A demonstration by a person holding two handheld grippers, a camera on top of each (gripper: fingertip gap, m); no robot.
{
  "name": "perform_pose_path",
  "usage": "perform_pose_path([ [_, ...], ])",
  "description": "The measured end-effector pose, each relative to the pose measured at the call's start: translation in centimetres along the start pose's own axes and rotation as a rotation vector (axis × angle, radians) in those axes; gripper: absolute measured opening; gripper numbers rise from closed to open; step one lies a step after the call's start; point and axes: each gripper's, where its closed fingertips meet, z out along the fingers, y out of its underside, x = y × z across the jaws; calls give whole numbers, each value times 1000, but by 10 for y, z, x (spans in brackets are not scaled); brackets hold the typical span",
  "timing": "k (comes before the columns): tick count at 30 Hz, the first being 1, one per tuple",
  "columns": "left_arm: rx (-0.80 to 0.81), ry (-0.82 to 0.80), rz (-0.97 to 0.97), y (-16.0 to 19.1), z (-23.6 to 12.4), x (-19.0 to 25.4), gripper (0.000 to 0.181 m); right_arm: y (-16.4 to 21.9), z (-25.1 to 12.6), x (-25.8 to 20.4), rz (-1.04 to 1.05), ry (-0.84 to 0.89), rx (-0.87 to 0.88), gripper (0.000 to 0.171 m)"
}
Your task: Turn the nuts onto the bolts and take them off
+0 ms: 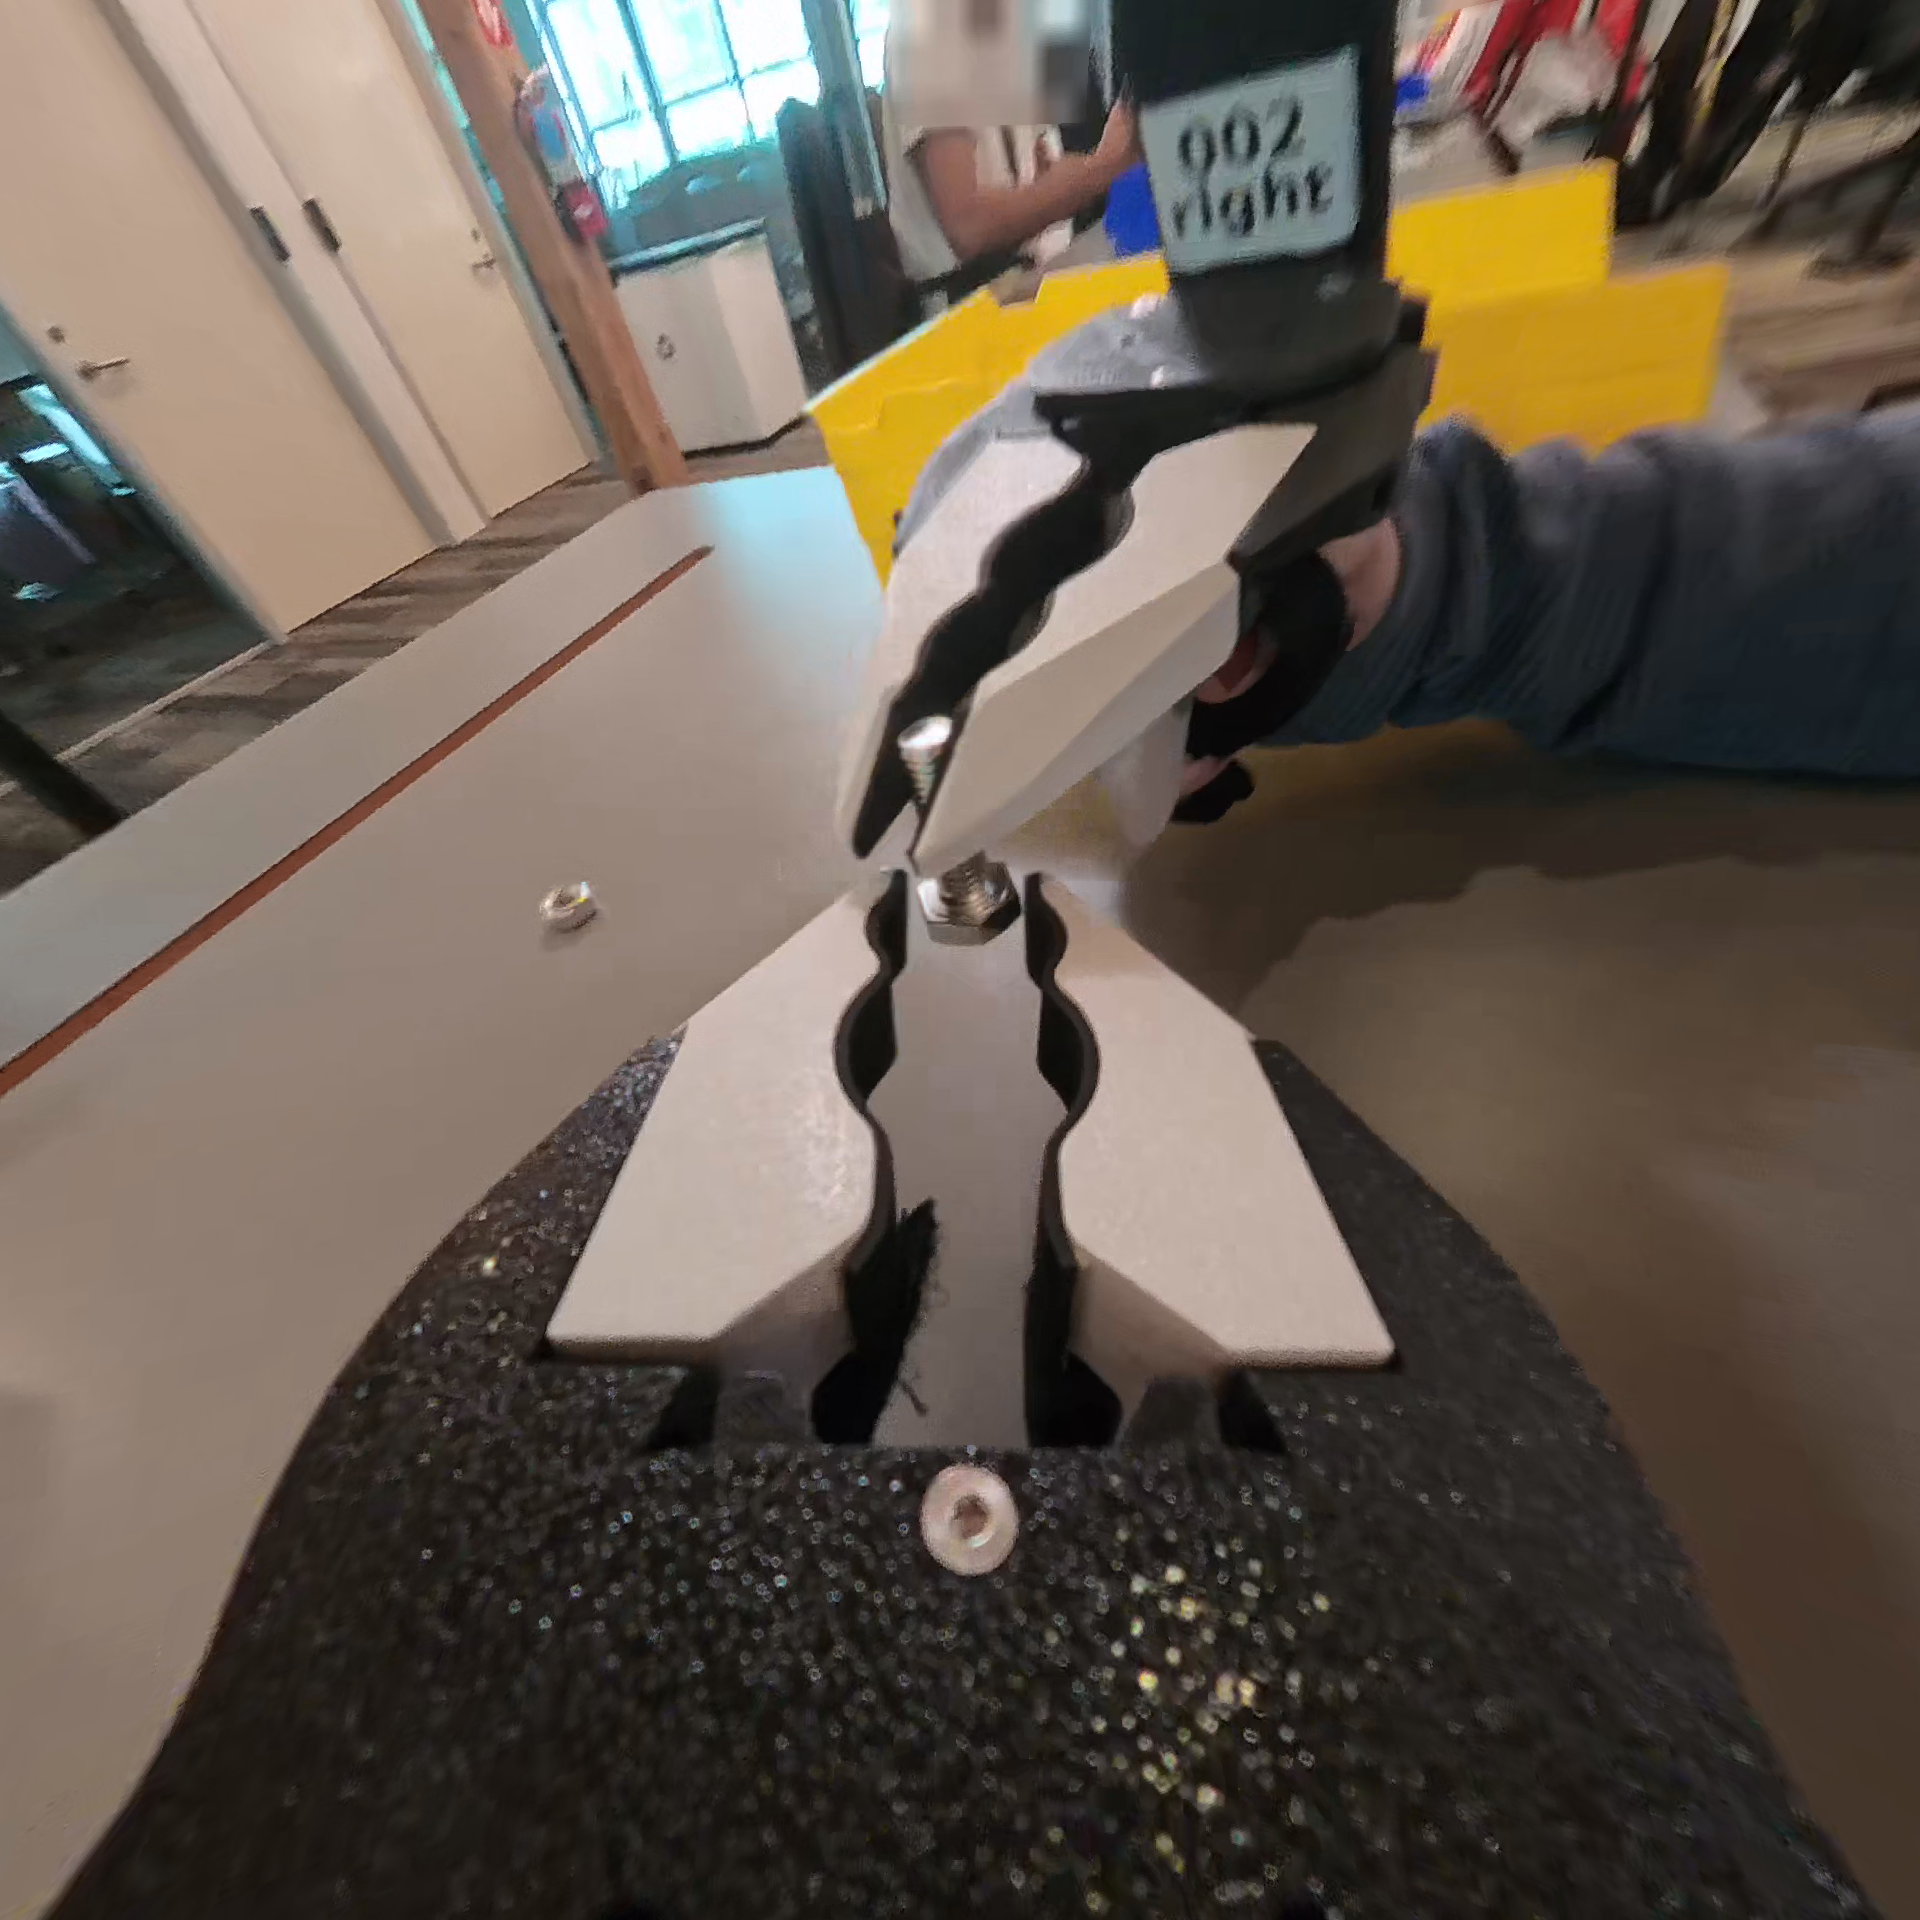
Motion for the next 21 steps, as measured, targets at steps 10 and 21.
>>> perform_pose_path([
  [10, 151, 233, -165, -23, -9, 24, 26, -24, -16, -17, 112, -175, 150, 7],
  [21, 271, 524, -372, -44, -24, 48, 18, -35, -24, -45, 234, -404, 203, 7],
])
